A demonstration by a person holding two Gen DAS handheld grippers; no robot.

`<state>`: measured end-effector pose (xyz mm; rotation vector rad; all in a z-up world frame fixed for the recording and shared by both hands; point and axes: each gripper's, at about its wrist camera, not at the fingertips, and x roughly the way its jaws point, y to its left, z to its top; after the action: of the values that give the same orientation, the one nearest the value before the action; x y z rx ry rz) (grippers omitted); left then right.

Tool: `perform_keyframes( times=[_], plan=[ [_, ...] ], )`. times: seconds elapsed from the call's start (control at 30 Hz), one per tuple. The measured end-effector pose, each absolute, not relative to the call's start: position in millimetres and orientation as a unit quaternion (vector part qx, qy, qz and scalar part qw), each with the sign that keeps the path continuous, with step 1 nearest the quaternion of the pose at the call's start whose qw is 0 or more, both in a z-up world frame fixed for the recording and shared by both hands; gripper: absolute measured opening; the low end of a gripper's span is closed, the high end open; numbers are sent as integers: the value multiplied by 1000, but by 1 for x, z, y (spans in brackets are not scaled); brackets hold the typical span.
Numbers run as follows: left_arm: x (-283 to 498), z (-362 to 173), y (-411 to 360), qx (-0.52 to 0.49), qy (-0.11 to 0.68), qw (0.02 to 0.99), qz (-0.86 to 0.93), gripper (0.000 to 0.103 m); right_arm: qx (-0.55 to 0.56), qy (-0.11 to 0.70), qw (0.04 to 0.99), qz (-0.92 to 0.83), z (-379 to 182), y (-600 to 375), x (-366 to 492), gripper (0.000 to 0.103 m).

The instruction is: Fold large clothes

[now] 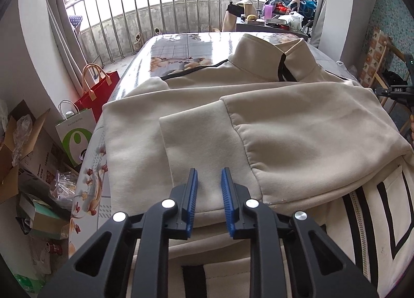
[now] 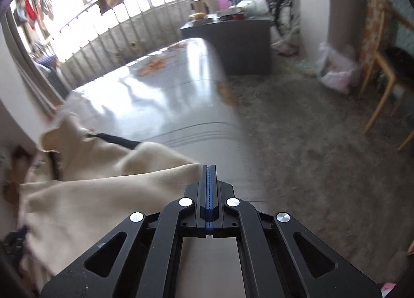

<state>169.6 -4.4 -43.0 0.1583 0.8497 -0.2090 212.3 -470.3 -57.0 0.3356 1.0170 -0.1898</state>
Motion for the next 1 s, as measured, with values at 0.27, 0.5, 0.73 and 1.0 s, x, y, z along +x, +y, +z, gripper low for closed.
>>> perform_keyframes(
  times=[0.27,0.5,0.73,1.0],
  plan=[
    [172,-42,-7,79,418,900,-94,19,159,475,865,-42,-28,-459,182,5],
    [171,-41,-8,78,426,897,-84,19,50,536,835,111,-36,-371,194,29],
    [168,-40,-1,71,435,894,-87,19,64,547,833,-48,-47,-417,222,3],
    [168,-41,0,72,436,893,-89,19,93,530,828,161,-17,-318,212,26]
  ],
)
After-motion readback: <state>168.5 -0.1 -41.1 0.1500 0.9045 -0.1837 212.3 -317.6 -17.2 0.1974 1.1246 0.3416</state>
